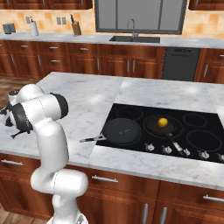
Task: Place both pans onto different burners. Then place the lemon and the fish on different pans.
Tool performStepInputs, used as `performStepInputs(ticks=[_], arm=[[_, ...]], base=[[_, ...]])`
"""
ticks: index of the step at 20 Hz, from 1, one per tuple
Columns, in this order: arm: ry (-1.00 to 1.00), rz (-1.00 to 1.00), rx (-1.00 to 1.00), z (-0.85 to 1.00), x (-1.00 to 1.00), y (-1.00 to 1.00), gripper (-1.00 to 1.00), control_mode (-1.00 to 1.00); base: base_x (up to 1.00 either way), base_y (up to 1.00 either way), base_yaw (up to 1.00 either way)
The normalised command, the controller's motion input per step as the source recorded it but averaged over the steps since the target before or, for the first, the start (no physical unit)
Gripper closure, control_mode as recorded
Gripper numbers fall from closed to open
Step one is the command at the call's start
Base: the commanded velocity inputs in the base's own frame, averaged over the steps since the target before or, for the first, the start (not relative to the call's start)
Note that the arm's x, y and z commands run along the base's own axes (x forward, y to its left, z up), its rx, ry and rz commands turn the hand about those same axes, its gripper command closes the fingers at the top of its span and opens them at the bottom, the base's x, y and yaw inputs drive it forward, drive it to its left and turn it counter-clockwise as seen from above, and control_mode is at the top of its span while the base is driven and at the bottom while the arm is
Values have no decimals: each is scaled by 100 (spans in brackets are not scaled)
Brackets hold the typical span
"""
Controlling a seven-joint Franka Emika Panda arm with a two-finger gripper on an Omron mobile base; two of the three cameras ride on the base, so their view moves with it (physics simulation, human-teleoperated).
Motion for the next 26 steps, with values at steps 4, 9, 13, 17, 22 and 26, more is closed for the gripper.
performStepInputs(ticks=[4, 9, 13, 17, 22, 26], arm=[[3, -1, -6, -21, 1, 8, -100, -100], [0, 0, -3, -35, 1, 0, -100, -100], [0, -1, 0, -20, 16, 0, -100, -100], [0, -3, 1, 0, 33, 0, -100, -100], [0, -4, 2, -5, 35, 0, -100, -100], [0, -2, 0, -30, 23, 0, -100, -100]], base=[[0, 0, 0], [0, 0, 0], [0, 0, 0], [0, 0, 0], [0, 0, 0], [0, 0, 0]])
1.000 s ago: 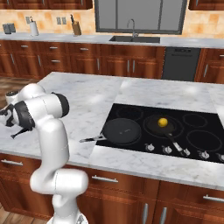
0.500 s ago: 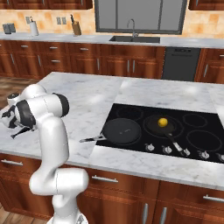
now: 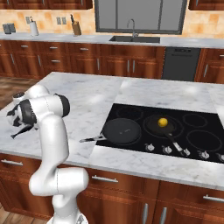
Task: Place both pans onto different burners. Then place the lemon and the fish on different pans.
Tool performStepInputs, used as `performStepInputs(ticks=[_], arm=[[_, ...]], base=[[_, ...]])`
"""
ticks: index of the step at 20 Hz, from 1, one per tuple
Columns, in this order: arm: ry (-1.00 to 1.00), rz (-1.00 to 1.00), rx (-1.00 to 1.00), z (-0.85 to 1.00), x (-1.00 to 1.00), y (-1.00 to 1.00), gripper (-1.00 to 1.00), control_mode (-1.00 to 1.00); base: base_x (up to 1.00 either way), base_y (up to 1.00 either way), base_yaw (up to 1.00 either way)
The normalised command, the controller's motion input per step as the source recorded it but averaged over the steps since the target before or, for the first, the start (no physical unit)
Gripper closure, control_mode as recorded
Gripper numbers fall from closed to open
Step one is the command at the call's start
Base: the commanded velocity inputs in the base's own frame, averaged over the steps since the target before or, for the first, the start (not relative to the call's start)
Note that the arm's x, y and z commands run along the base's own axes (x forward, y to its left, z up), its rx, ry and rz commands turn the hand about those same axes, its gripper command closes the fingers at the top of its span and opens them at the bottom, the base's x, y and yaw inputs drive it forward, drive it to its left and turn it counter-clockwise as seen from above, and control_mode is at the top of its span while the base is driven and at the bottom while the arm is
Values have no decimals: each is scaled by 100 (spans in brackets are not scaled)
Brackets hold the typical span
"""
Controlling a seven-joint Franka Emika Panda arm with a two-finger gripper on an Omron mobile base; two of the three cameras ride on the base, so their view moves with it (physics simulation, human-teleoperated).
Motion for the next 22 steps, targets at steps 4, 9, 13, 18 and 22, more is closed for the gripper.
performStepInputs(ticks=[4, 9, 13, 18, 22], arm=[[0, 0, 0, -32, 5, 2, -100, -100], [0, 0, 0, -21, 1, 12, -100, -100], [0, 0, 0, -34, 3, 19, 100, -100], [0, 0, 0, -21, 0, 2, 100, -100], [-7, -5, 6, 27, 0, 0, 100, -100]], base=[[0, 0, 0], [0, 0, 0], [0, 0, 0], [0, 0, 0], [0, 0, 0]])
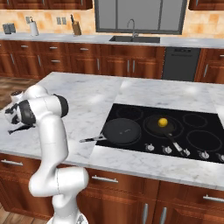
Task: Place both pans onto different burners. Then place the lemon and the fish on different pans.
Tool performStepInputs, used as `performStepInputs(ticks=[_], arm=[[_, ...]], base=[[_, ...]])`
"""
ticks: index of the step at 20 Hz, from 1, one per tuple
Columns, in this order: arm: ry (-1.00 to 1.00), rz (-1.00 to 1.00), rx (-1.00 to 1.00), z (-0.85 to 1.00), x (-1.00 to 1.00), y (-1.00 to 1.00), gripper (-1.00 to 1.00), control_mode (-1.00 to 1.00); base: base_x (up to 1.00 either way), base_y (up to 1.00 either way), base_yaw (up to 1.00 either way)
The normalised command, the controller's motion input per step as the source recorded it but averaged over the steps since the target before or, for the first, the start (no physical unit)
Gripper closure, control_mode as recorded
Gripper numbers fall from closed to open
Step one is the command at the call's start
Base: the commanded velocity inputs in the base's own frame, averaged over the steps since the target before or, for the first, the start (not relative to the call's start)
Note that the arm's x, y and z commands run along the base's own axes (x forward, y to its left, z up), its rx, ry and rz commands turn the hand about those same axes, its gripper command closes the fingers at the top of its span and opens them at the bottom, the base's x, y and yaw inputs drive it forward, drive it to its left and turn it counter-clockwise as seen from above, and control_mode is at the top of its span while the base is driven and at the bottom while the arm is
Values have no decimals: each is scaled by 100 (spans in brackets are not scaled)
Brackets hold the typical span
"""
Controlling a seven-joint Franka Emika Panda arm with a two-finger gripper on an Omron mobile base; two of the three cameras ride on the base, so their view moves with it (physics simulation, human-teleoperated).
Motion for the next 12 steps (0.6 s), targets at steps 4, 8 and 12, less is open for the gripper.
performStepInputs(ticks=[4, 8, 12], arm=[[-11, -10, 12, 62, 0, -25, 100, -100], [-8, -14, 2, 44, 0, -53, 100, -100], [-8, -9, 0, 34, -7, -70, 100, -100]], base=[[0, 0, 0], [0, 0, 0], [0, 0, 0]])
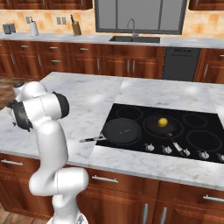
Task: Place both pans onto different burners. Then place the lemon and the fish on different pans.
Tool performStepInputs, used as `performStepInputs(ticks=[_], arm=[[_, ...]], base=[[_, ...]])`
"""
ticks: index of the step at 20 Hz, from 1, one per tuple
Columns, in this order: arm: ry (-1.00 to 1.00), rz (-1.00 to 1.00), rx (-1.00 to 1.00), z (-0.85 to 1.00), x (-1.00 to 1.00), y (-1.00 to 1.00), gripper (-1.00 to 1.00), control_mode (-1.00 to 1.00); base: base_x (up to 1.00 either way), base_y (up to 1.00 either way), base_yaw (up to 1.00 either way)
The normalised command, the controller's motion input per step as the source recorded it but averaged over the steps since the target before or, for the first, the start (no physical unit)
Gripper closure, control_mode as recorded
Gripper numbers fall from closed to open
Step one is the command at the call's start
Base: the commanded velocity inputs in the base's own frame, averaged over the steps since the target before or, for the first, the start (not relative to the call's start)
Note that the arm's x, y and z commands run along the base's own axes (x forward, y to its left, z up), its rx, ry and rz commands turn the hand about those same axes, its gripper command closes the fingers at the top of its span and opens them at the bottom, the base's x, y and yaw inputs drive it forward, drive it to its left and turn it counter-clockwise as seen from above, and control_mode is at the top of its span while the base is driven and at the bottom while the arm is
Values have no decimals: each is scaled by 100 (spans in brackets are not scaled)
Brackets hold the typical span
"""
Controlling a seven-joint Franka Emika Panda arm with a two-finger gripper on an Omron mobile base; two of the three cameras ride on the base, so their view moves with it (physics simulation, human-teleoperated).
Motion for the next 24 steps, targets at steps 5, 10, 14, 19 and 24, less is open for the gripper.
performStepInputs(ticks=[5, 10, 14, 19, 24], arm=[[-7, 1, 0, 49, -26, -68, 100, -100], [-3, 0, 0, 34, -17, -70, 100, -100], [0, -1, -2, 12, -13, -76, 100, -100], [0, -2, -3, 6, -11, -81, 100, -100], [0, -3, 0, 1, -1, -80, 100, -100]], base=[[0, 0, 0], [0, 0, 0], [0, 0, 0], [0, 0, 0], [0, 0, 0]])
